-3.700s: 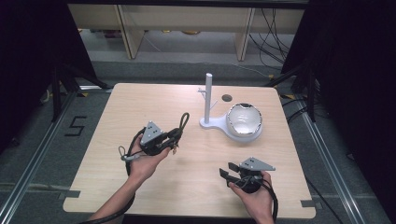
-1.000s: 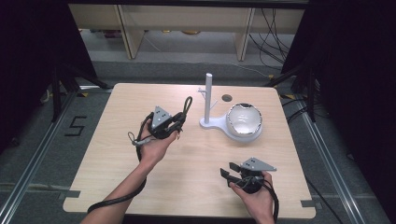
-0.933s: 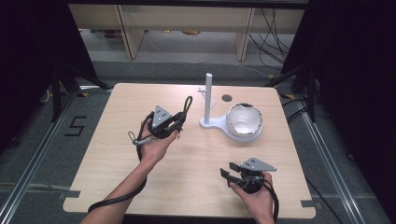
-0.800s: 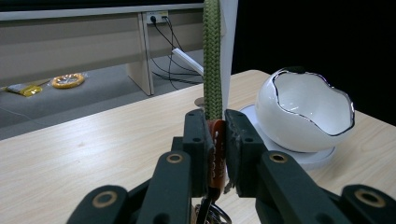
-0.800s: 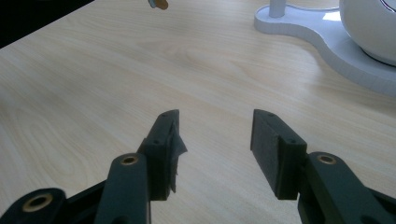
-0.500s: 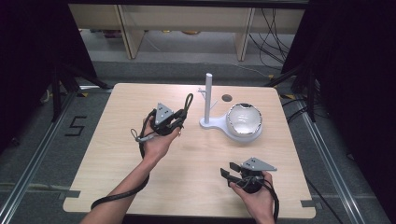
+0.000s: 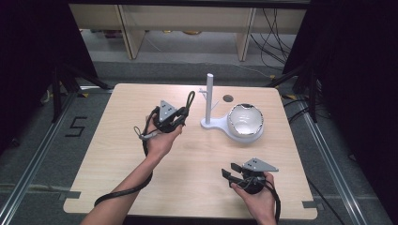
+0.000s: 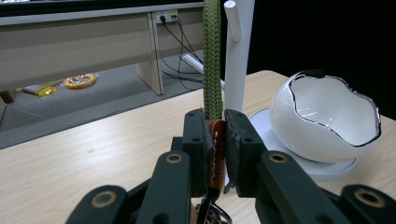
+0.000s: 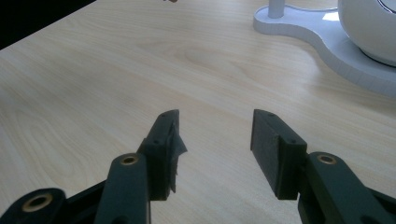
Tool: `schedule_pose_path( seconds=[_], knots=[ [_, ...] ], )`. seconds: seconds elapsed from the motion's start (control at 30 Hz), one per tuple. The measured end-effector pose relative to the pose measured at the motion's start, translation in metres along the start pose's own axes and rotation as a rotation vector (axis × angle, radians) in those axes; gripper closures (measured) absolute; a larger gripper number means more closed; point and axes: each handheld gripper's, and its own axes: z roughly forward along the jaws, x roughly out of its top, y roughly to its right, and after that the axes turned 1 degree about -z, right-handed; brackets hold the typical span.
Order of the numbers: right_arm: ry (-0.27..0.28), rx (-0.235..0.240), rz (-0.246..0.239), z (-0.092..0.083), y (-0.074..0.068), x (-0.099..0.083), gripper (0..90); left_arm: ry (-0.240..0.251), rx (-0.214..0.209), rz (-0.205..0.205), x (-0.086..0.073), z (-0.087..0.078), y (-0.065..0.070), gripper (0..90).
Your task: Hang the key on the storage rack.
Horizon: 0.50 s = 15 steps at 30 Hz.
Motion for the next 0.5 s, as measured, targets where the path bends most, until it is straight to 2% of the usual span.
schedule_pose_path(
  seconds=[0.23,0.37,0.5],
  knots=[
    [0.003,-0.012,-0.022,0.0002,0.0016,0.0005,53.0,0.0,0.007,0.0,0.0032,0.0021,0.0003,78.8],
    [-0.008,0.001,0.008,-0.0007,-0.0005,0.0006,53.0,-0.002,0.013,0.003,0.0049,0.0041,-0.0003,78.8],
    [-0.008,0.001,0.005,-0.0002,-0.0002,0.0004,53.0,-0.002,0.014,0.003,0.0055,0.0056,0.0001,78.8]
  ],
)
